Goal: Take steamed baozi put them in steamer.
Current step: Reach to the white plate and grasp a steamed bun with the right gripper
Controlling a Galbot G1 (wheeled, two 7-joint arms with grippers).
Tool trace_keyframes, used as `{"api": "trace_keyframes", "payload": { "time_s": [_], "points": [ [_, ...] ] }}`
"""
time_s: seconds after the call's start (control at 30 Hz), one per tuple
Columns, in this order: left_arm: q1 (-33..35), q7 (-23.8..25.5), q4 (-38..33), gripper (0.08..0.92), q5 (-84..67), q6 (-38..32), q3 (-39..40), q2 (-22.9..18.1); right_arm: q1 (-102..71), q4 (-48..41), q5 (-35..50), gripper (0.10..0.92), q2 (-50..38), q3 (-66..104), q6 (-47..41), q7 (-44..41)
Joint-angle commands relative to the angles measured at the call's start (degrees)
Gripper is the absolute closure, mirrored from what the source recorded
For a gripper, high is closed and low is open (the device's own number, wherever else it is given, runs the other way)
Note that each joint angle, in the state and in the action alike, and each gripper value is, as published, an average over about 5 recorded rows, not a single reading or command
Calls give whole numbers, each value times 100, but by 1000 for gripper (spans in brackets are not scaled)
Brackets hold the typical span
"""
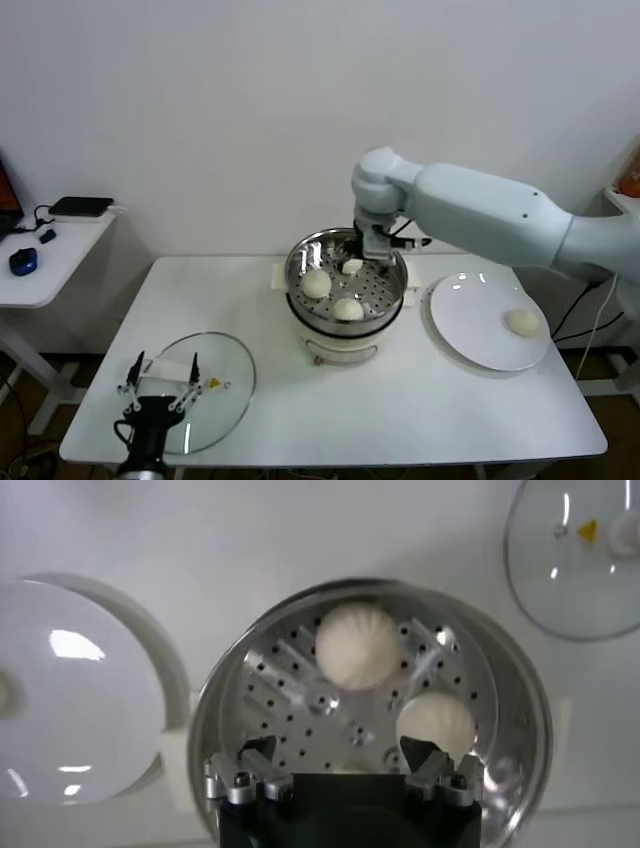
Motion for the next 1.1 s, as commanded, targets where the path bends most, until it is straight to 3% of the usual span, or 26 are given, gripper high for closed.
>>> {"api": "trace_keyframes", "payload": {
  "time_s": [0.03, 0.23, 0.37, 0.67, 0.87, 1.1],
  "points": [
    [-57, 13, -25, 177, 53, 24, 27, 2, 871, -199, 863, 203, -773, -189, -439, -147],
    [-146, 22, -30, 177, 40, 53, 26, 16, 1370, -663, 2211, 203, -1542, -1036, -1332, -176],
    [-211, 24, -2, 177, -15, 62, 32, 2, 1379, -1211, 2604, 203, -2043, -1228, -1647, -164],
    [-251, 48, -64, 177, -15, 84, 119, 19, -34, -1975, 2011, 203, -2987, 237, -1906, -196],
    [-226, 100, -125, 177, -16, 88, 126, 40, -1031, -2852, 1447, 203, -2964, 1272, -2068, -205],
    [-205, 109, -134, 177, -18, 59, 162, 22, -2032, -3094, 680, 203, -2805, 2209, -2241, -189]
  ]
}}
